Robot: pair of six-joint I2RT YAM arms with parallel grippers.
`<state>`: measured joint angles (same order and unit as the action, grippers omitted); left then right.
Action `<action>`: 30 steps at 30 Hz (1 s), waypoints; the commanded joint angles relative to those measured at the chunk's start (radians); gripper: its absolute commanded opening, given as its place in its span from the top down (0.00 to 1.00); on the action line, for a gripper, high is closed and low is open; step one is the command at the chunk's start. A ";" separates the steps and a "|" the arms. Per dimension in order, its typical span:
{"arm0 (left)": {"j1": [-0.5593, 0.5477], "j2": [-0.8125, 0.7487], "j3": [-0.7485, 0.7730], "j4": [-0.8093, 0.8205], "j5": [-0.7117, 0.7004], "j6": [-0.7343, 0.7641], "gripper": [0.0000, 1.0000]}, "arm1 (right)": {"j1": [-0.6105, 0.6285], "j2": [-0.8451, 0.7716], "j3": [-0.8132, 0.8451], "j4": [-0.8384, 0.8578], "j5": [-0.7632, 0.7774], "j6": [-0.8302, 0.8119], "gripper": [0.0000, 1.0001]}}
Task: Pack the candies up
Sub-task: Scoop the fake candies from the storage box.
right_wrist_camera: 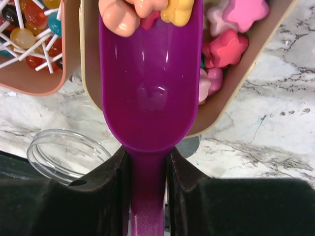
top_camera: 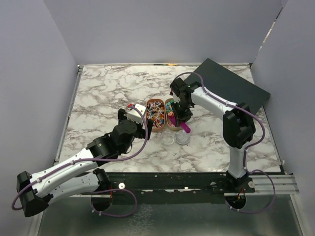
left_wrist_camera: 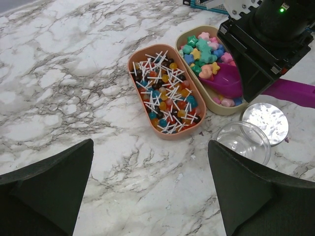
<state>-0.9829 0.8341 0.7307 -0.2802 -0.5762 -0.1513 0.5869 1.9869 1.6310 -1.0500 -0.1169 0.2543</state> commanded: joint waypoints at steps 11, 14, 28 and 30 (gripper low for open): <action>0.004 0.023 0.013 -0.013 -0.033 0.017 0.01 | -0.006 -0.042 -0.142 0.206 0.073 0.046 0.99; 0.004 0.033 0.015 -0.012 -0.034 0.018 0.01 | -0.006 -0.065 -0.170 0.224 0.071 0.054 0.99; 0.004 0.062 0.015 -0.012 -0.031 0.013 0.01 | -0.005 -0.199 -0.318 0.387 0.089 0.034 0.99; 0.004 0.065 0.016 -0.012 -0.034 0.014 0.01 | -0.006 -0.209 -0.331 0.399 0.095 0.029 0.99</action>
<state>-0.9829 0.8944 0.7307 -0.2817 -0.5858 -0.1463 0.5869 1.8294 1.3266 -0.7147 -0.0601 0.2947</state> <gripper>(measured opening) 0.990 0.287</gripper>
